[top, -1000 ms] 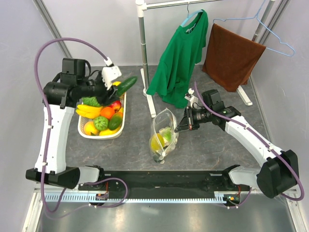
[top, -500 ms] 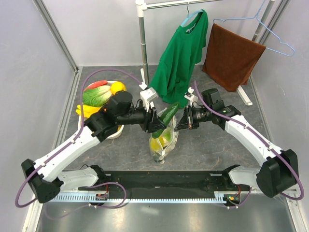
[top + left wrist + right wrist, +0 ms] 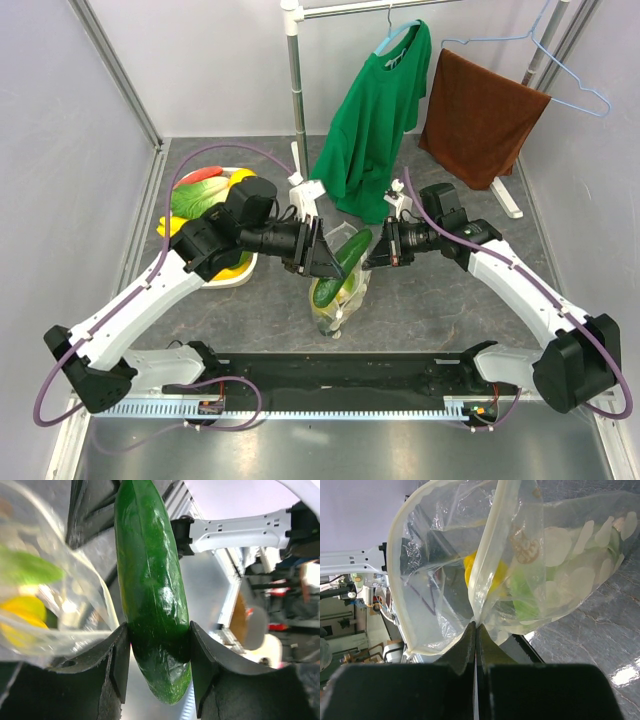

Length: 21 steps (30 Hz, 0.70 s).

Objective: Place the food in the zip-top bag and seal the zipper
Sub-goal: Place the fake vegetable in the zipper food storage bag.

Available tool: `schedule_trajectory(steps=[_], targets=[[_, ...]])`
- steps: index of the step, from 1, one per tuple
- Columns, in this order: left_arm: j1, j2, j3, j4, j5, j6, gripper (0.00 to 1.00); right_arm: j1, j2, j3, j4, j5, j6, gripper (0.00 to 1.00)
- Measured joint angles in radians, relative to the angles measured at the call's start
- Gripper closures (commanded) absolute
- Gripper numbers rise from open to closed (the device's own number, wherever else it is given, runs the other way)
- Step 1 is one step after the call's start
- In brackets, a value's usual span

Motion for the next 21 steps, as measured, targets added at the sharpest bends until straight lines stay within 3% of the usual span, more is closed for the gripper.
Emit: schedule_trajectory(steps=[7,11,21], targets=[[0.068,-0.003,-0.040,-0.087,0.011,-0.182,0.91,0.000,-0.003,0.020,-0.001,0.022,-0.029,1.00],[0.127,0.008,-0.067,-0.126,0.014,-0.273,0.85,0.000,-0.008,0.021,-0.001,0.035,-0.046,1.00],[0.130,0.088,-0.067,-0.133,0.043,-0.421,0.82,0.012,-0.014,0.021,-0.001,0.041,-0.075,1.00]])
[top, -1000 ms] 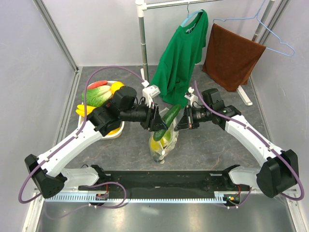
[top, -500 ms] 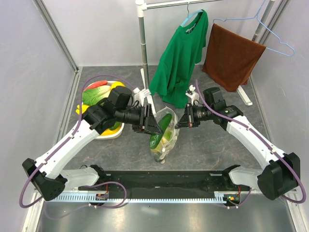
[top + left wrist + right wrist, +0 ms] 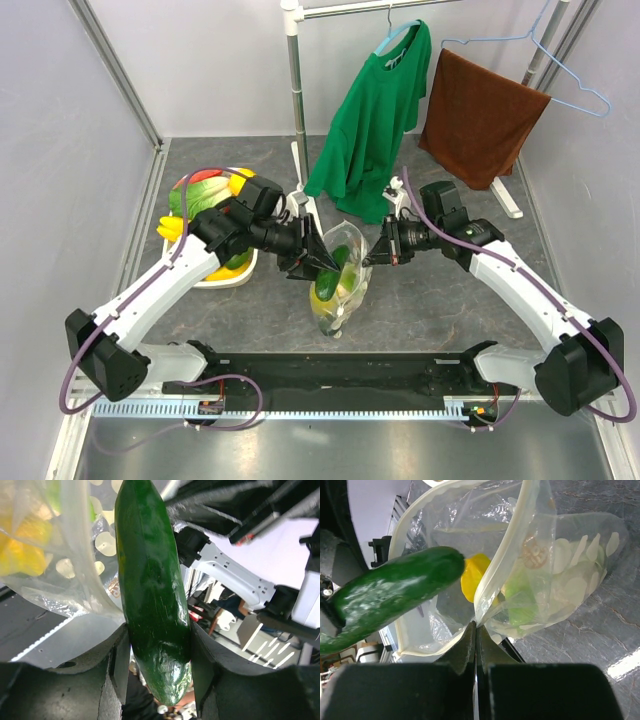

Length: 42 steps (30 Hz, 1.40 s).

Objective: Place the food in the zip-top bag and seal the zipper
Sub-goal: Place the fake vegetable in the zipper food storage bag, then pick up the fake fruit from the bin.

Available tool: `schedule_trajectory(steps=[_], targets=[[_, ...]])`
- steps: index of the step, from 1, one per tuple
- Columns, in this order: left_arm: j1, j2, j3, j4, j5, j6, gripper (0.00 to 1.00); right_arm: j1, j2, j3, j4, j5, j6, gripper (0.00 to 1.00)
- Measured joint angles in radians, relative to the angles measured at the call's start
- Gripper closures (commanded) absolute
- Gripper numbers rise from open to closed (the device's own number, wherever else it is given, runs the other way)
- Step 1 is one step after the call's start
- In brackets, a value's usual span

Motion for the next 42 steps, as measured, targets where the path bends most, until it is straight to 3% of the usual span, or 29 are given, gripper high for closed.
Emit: schedule_trajectory(steps=[1,2,4,9,14,19,25,29,35,37,42], targets=[[0.000,0.009,0.000,0.000,0.002,-0.011,0.79,0.006,-0.001,0.000,0.000,0.001,-0.003,1.00],[0.001,0.017,0.000,0.000,0.003,-0.021,0.65,0.013,-0.003,0.001,0.000,0.003,-0.006,1.00],[0.001,0.029,0.000,0.002,0.012,-0.037,0.54,0.026,-0.008,0.001,0.000,0.003,-0.014,1.00],[0.006,0.057,0.007,0.011,0.023,-0.059,0.00,0.044,-0.013,0.002,0.000,0.003,-0.025,1.00],[0.059,0.061,0.061,0.021,0.024,-0.033,0.00,0.047,-0.013,0.003,0.000,0.002,-0.024,1.00],[0.156,0.037,0.144,0.036,0.018,0.094,0.00,0.047,-0.014,0.008,0.001,-0.007,-0.012,1.00],[0.338,-0.094,0.178,0.013,-0.007,0.485,0.00,0.047,-0.042,0.041,0.000,-0.051,0.026,1.00],[0.346,-0.175,0.192,-0.064,-0.127,0.842,0.04,0.047,-0.060,0.047,0.000,-0.055,0.032,1.00],[0.363,-0.156,0.161,-0.253,-0.255,1.327,0.11,0.047,-0.047,0.046,0.000,-0.055,0.032,1.00],[0.367,-0.120,0.114,-0.285,-0.299,1.418,0.20,0.047,-0.041,0.045,0.001,-0.055,0.032,1.00],[0.371,0.018,0.050,-0.317,-0.399,1.515,0.24,0.047,-0.037,0.043,0.001,-0.055,0.032,1.00]])
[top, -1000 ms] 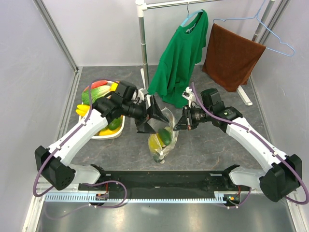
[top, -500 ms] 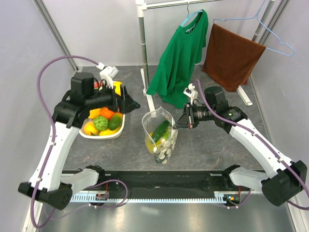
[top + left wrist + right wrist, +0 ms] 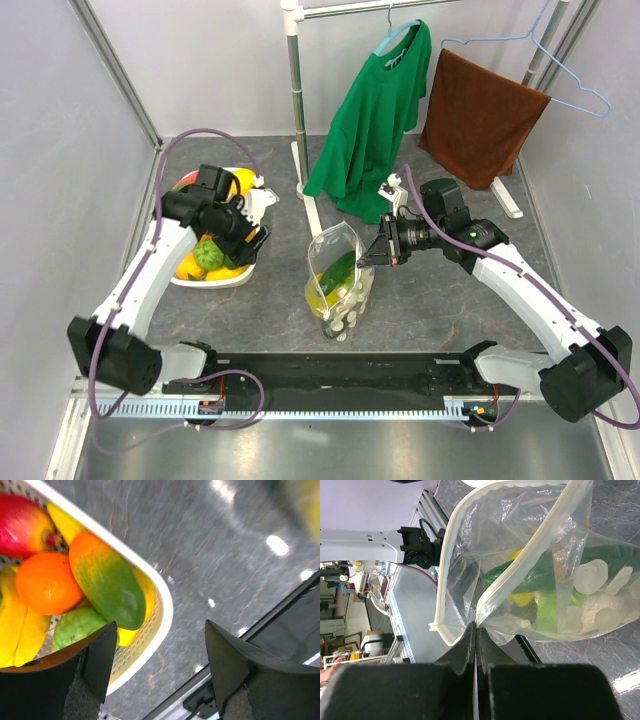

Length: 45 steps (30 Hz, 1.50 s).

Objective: Place the food in the zip-top bag and seal the zipper
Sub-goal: Pick up the fake fruit from the bin, then place the fake fruit in the zipper food storage bag.

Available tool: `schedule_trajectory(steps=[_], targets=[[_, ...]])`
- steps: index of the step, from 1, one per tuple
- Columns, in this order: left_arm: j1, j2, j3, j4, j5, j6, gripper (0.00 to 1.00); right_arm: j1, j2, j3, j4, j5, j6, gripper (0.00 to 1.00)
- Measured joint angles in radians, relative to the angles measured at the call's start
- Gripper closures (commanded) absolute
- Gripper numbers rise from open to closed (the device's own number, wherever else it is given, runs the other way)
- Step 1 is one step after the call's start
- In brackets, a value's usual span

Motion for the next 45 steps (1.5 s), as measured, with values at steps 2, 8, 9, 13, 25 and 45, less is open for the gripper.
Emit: schedule_trajectory(steps=[2,8,9,13,25,45], targets=[[0.002,0.047,-0.021,0.013,-0.044,0.011,0.25,0.000,0.000,0.000,0.000,0.000,0.000,1.00],[0.005,0.124,-0.055,0.098,-0.153,0.027,0.25,0.000,0.000,-0.001,0.000,0.000,0.000,1.00],[0.005,0.138,-0.056,0.112,-0.164,0.028,0.25,0.000,0.000,-0.001,0.000,0.000,0.000,1.00],[0.006,0.191,-0.077,0.169,-0.208,0.034,0.28,0.000,0.000,-0.001,0.000,0.000,0.000,1.00],[0.015,0.246,-0.118,0.231,-0.266,0.052,0.47,0.000,0.000,-0.003,0.000,0.000,0.000,1.00],[-0.247,0.170,0.588,-0.033,0.183,-0.198,0.70,0.000,0.000,-0.016,0.008,0.001,0.008,1.00]])
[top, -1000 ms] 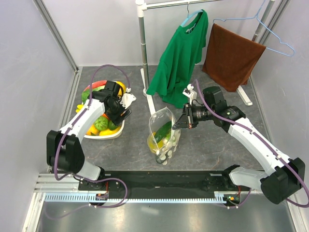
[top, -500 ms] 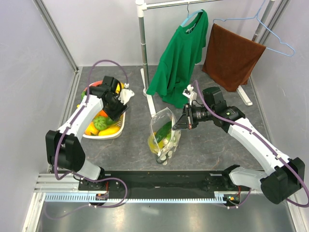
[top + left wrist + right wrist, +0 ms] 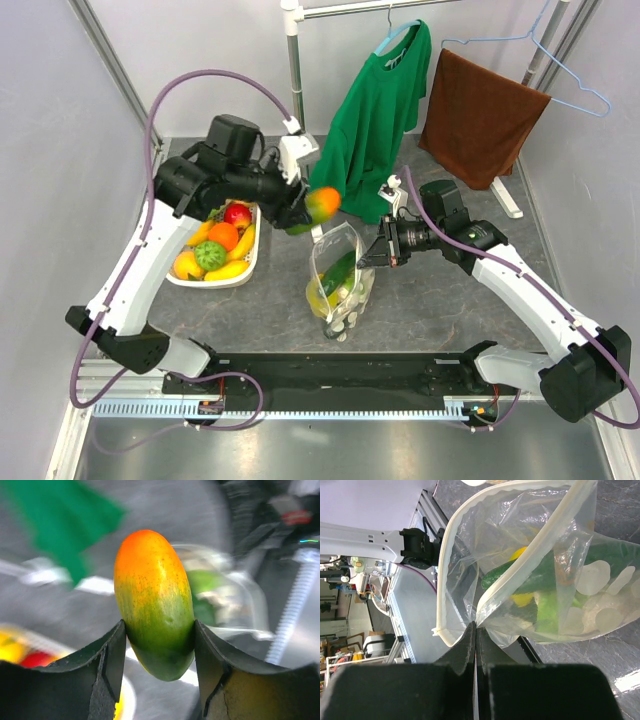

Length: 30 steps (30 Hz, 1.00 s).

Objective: Place the food in the zip-top bag and seal the zipper
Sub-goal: Place the fake fruit in the zipper food storage bag.

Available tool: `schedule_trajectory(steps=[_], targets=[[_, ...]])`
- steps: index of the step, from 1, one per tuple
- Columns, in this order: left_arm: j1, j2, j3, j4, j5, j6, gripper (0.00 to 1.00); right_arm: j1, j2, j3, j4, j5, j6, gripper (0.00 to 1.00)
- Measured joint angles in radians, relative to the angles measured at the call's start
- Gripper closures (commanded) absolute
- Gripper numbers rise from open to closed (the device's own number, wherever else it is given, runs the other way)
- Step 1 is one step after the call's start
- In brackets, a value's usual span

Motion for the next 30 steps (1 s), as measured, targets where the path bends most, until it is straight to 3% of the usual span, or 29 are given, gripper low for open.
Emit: schedule_trajectory(steps=[3,10,15,18,19,21,27,30], targets=[[-0.055,0.001,-0.033,0.008,0.128,-0.111,0.69,0.000,0.000,0.000,0.010,0.000,0.005,1.00],[-0.054,0.068,-0.219,0.037,0.295,-0.317,0.69,0.000,0.000,0.000,0.015,0.000,0.011,1.00],[-0.058,0.121,-0.239,0.053,0.340,-0.403,0.51,0.000,0.000,0.000,0.014,0.003,0.011,1.00],[-0.059,0.139,-0.239,0.062,0.338,-0.430,0.27,0.000,0.000,0.000,0.014,0.003,0.012,1.00],[-0.058,0.145,-0.238,0.064,0.336,-0.434,0.12,0.000,0.000,0.000,0.014,0.003,0.013,1.00],[-0.056,0.156,-0.237,0.070,0.336,-0.441,0.02,0.000,0.000,0.000,0.016,0.003,0.018,1.00],[-0.014,0.140,-0.221,0.111,0.340,-0.451,0.00,0.000,-0.001,-0.006,0.033,0.003,0.018,1.00],[0.089,0.100,-0.217,0.106,0.348,-0.428,0.00,0.000,-0.005,-0.018,0.037,0.004,0.018,1.00]])
